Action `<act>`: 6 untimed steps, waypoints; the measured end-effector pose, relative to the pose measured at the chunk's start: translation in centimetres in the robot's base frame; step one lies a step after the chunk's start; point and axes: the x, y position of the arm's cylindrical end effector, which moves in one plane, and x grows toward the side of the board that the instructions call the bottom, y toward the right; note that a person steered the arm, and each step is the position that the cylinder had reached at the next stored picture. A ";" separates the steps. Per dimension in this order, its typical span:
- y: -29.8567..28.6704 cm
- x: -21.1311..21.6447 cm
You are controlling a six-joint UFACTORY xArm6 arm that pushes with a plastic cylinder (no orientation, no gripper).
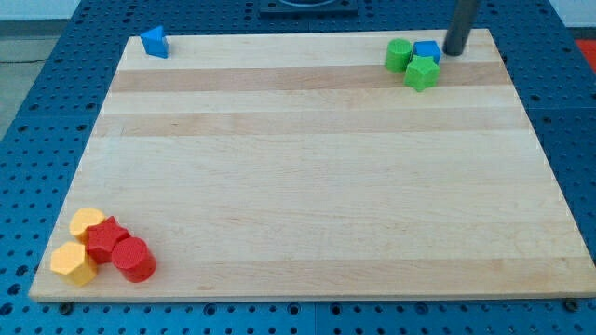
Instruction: Move green circle to the top centre of the board
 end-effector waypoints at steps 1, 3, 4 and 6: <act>-4.1 0.1; -9.6 1.3; -11.1 2.5; -14.5 5.2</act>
